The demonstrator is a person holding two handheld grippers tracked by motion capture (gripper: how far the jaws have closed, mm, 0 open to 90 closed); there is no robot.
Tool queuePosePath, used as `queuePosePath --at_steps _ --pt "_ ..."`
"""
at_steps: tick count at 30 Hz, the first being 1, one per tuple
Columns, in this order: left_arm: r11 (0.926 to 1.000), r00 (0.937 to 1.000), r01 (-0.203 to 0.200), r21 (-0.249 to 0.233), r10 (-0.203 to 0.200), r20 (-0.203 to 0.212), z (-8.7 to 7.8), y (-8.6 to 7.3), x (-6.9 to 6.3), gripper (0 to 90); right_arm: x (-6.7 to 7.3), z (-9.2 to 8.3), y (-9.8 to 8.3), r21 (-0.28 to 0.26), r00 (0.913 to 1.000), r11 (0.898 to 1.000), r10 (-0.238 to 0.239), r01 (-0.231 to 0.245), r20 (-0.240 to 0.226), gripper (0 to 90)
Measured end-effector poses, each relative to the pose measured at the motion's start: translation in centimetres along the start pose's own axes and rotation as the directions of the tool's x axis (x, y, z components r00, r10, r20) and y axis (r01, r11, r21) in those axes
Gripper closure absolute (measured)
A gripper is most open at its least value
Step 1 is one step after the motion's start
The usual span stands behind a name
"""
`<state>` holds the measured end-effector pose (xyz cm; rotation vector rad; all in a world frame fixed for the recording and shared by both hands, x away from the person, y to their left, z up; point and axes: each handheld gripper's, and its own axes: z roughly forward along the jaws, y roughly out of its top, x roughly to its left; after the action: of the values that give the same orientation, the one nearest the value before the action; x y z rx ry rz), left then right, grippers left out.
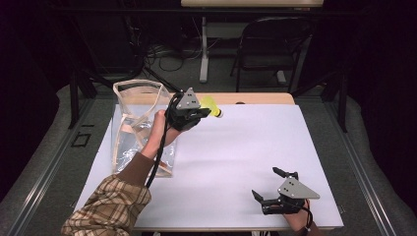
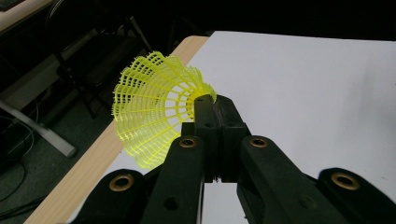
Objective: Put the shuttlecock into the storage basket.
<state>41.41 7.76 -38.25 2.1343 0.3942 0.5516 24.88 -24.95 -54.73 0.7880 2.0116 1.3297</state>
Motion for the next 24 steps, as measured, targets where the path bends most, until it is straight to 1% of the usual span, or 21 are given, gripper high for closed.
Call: queuePosePath --at_steps 6,17,24 --pt "1.0000 1.0000 -0.003 -0.007 0.002 -0.006 -0.2 0.4 0.2 89.9 -0.1 0.0 0.0 -0.001 1.0000 1.000 -0.003 0.003 0.000 0.0" --pt "0.9999 1.0000 0.002 -0.014 -0.002 -0.006 0.2 0.6 0.7 90.0 0.0 -0.1 0.0 -0.002 1.0000 1.000 -0.002 0.002 0.002 0.0" --pt "0.9997 0.9997 0.006 -0.025 -0.006 -0.023 -0.3 0.9 1.4 90.0 -0.1 0.0 0.0 0.001 1.0000 1.000 -0.003 0.003 0.002 0.0"
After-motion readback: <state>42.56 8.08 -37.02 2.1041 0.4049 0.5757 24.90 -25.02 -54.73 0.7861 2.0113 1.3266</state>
